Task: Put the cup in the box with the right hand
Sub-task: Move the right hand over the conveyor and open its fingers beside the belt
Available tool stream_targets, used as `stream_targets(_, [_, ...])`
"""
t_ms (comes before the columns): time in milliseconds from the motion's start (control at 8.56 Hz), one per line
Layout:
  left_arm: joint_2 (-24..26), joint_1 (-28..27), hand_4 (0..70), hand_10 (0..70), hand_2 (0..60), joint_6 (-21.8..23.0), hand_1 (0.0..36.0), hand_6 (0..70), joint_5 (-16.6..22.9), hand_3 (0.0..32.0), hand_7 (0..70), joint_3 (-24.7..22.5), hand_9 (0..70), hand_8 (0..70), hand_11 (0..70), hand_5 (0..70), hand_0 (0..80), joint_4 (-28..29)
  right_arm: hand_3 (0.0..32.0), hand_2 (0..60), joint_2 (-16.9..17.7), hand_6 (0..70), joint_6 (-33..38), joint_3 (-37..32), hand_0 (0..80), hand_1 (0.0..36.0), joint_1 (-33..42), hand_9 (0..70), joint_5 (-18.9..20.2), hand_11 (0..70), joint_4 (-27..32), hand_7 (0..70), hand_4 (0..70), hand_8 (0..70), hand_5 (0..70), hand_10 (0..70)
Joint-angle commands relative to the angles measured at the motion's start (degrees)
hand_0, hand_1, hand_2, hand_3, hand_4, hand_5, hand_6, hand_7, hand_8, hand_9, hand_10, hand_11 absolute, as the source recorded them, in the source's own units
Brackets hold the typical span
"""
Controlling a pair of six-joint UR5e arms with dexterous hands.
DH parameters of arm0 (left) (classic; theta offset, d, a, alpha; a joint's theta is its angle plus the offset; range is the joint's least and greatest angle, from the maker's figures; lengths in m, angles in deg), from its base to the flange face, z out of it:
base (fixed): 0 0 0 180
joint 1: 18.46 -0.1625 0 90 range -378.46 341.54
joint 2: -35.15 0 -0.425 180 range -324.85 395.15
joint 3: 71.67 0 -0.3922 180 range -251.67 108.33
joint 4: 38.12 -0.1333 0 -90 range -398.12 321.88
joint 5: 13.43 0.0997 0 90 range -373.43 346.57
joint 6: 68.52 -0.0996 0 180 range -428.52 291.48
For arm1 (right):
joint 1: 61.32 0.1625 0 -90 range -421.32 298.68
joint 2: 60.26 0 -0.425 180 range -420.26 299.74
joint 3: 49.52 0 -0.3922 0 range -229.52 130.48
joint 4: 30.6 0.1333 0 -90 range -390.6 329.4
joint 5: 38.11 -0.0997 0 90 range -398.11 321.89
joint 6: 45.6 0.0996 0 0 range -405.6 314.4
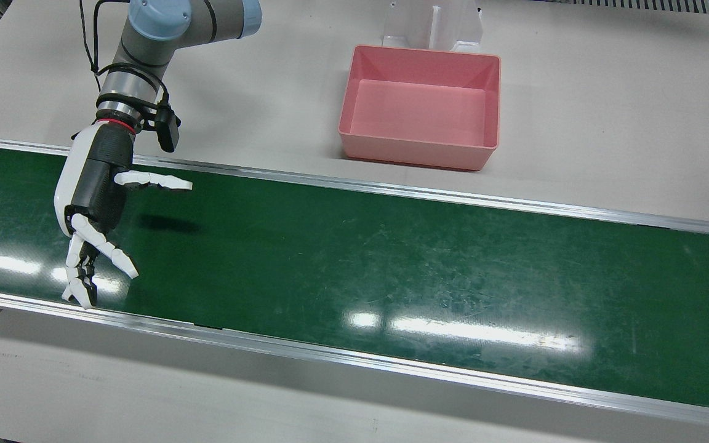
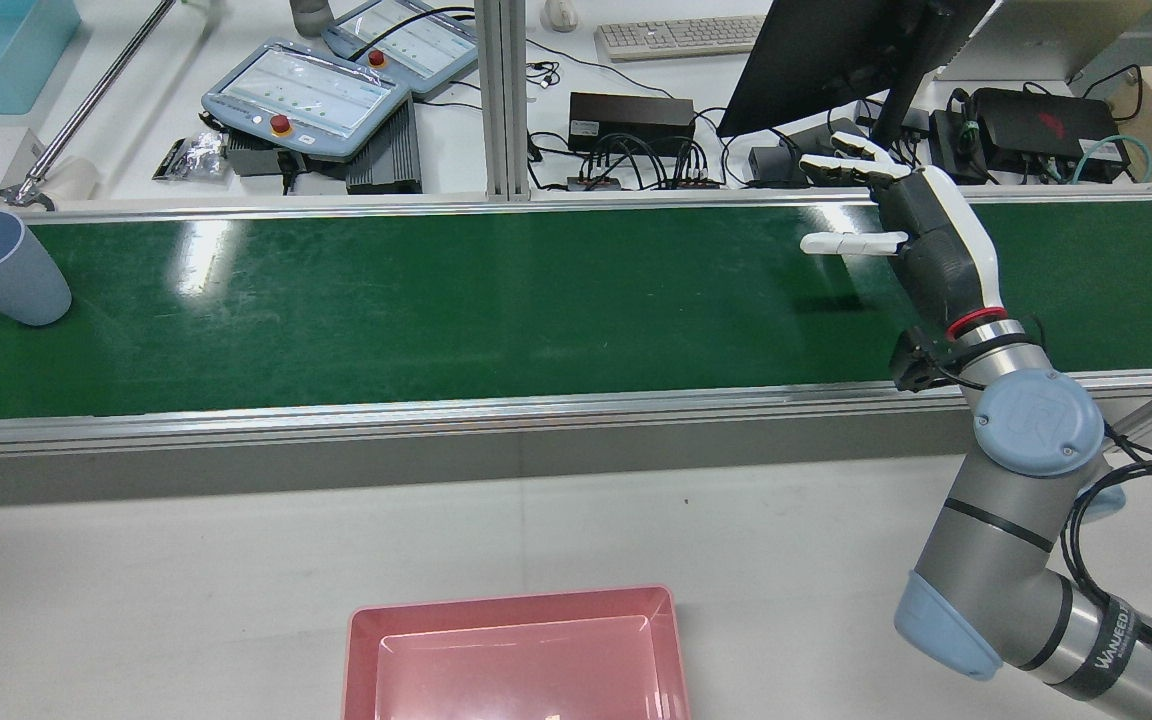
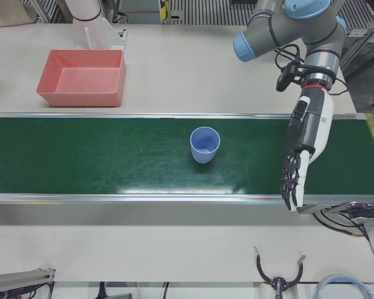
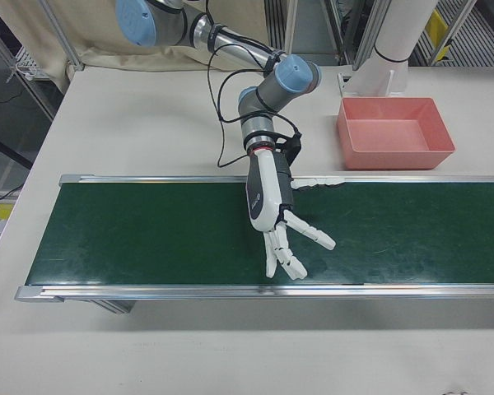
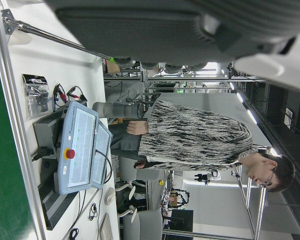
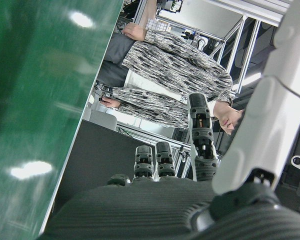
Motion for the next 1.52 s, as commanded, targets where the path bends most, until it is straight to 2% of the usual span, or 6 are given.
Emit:
stream_targets(0, [0.06,-0.03,0.0,0.0,0.0,-0.06,0.0,0.0,0.0,0.0,0.0,-0.08,0.0,0.0,0.0,0.0,0.0,0.0,0.0,7.9,-0.33,5.1,-0.48,-0.48,50.1,12.8,-3.19,14.6,-3.94,0.0,0.1,20.8,21.4,6.9,4.3,0.0])
stream_targets(234, [0.06,0.05,0.0,0.0,0.0,-0.06,0.0,0.0,0.0,0.0,0.0,-0.08,0.0,0.0,0.0,0.0,0.0,-0.09,0.0,0.0,-0.33,4.9,-0.48,-0.48,51.5,10.0,-3.2,14.2,-4.04,0.0,0.27,19.8,23.6,6.7,4.3,0.0])
stream_targets(701, [0.06,0.05,0.0,0.0,0.0,-0.06,0.0,0.0,0.0,0.0,0.0,-0.08,0.0,0.0,0.0,0.0,0.0,-0.09,0.0,13.4,-0.5,5.1,-0.04,-3.19,48.7,13.9,-3.03,13.9,-3.78,1.8,0.54,20.0,19.1,6.5,4.2,0.3])
stream_targets(818, [0.06,0.05,0.0,0.0,0.0,-0.06,0.0,0.0,0.0,0.0,0.0,-0.08,0.0,0.0,0.0,0.0,0.0,-0.09,0.0,5.4,-0.59,5.2,0.22,-3.12,49.9,10.9,-2.94,13.7,-3.69,2.8,0.54,20.5,23.6,6.3,4.2,1.0])
stream_targets(935, [0.06,0.05,0.0,0.0,0.0,-0.06,0.0,0.0,0.0,0.0,0.0,-0.17,0.0,0.0,0.0,0.0,0.0,-0.09,0.0,11.0,-0.59,5.2,0.31,-2.94,48.5,12.5,-2.94,13.6,-3.43,2.9,0.54,20.7,20.5,6.2,4.1,1.1])
stream_targets(1403, [0.06,0.05,0.0,0.0,0.0,0.03,0.0,0.0,0.0,0.0,0.0,-0.08,0.0,0.0,0.0,0.0,0.0,-0.09,0.0,8.0,-0.59,5.0,0.4,-2.59,49.3,11.8,-2.94,13.5,-3.34,1.0,0.45,20.3,21.3,6.1,4.1,0.0])
